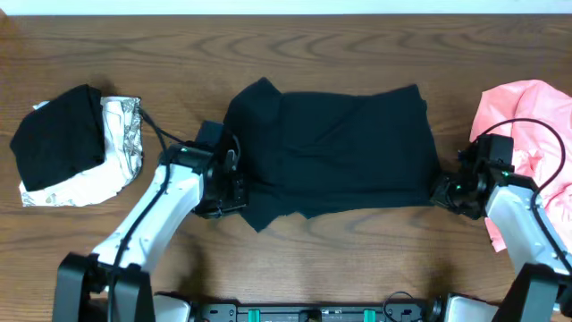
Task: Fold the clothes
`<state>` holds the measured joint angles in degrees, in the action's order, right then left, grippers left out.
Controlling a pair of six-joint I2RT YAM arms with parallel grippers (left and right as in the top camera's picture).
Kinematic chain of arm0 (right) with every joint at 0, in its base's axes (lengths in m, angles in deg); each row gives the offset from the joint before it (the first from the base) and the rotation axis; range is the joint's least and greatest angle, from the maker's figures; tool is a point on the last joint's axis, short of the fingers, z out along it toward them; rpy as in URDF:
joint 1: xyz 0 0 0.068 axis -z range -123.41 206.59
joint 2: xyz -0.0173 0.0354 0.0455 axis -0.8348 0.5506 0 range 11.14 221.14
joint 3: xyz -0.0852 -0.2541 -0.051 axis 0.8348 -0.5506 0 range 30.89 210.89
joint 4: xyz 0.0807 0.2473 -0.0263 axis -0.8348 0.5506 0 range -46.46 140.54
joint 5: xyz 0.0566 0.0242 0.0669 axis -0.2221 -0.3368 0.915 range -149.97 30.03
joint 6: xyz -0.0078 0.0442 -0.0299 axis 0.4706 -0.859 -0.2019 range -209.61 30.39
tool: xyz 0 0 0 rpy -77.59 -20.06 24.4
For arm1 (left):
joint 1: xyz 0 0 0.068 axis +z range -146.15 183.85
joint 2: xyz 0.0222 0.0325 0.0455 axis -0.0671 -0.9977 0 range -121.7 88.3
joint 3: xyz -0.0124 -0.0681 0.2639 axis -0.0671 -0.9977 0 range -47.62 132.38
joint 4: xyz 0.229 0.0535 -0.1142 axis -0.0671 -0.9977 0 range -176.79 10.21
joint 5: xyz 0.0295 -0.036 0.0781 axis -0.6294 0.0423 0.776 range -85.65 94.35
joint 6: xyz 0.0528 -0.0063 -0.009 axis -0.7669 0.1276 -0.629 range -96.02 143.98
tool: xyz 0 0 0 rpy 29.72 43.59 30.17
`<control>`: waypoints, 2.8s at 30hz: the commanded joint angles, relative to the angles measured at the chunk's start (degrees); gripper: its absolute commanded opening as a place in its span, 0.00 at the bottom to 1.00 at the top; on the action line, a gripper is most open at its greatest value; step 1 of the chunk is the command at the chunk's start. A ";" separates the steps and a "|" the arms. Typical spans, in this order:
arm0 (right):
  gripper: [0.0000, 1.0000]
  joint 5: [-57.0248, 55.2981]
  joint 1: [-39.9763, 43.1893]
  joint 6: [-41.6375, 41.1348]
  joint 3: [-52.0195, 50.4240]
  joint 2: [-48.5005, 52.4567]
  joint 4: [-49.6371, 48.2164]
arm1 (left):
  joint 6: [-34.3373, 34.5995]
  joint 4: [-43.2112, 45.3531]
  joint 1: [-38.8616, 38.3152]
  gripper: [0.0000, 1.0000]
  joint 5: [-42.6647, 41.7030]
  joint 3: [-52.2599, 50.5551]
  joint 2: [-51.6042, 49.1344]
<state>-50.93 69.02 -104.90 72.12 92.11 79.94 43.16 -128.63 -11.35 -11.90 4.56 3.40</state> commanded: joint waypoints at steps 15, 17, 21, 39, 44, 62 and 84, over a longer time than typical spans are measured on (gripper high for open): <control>0.01 -0.24 0.31 -0.13 1.22 -0.98 -5.81 | 1.11 9.86 0.20 0.06 9.94 0.66 0.68; 0.01 -0.24 0.31 -0.15 1.22 -0.98 -6.38 | 1.11 10.54 0.20 0.06 10.64 0.66 0.68; 0.01 -0.68 0.31 -0.17 1.22 -0.94 -7.41 | 1.51 11.69 0.20 0.06 11.43 0.66 0.68; 0.01 -1.70 0.26 -1.46 1.18 3.74 -12.92 | 1.73 16.68 0.20 0.07 11.43 0.63 0.22; 0.01 -1.51 0.26 -1.46 1.20 6.78 -15.65 | 1.70 17.55 0.20 0.07 11.45 0.55 -1.64; 0.26 -1.38 0.26 -1.46 1.18 7.28 -19.26 | 1.70 22.67 0.20 0.25 12.92 0.55 -8.81; 0.38 12.66 -2.58 14.40 2.21 -1.79 -18.58 | 1.51 9.35 0.07 0.67 3.74 1.70 4.87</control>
<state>-43.02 68.60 -95.79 72.36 94.80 61.49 44.95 -118.68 -11.35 -3.14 4.82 6.68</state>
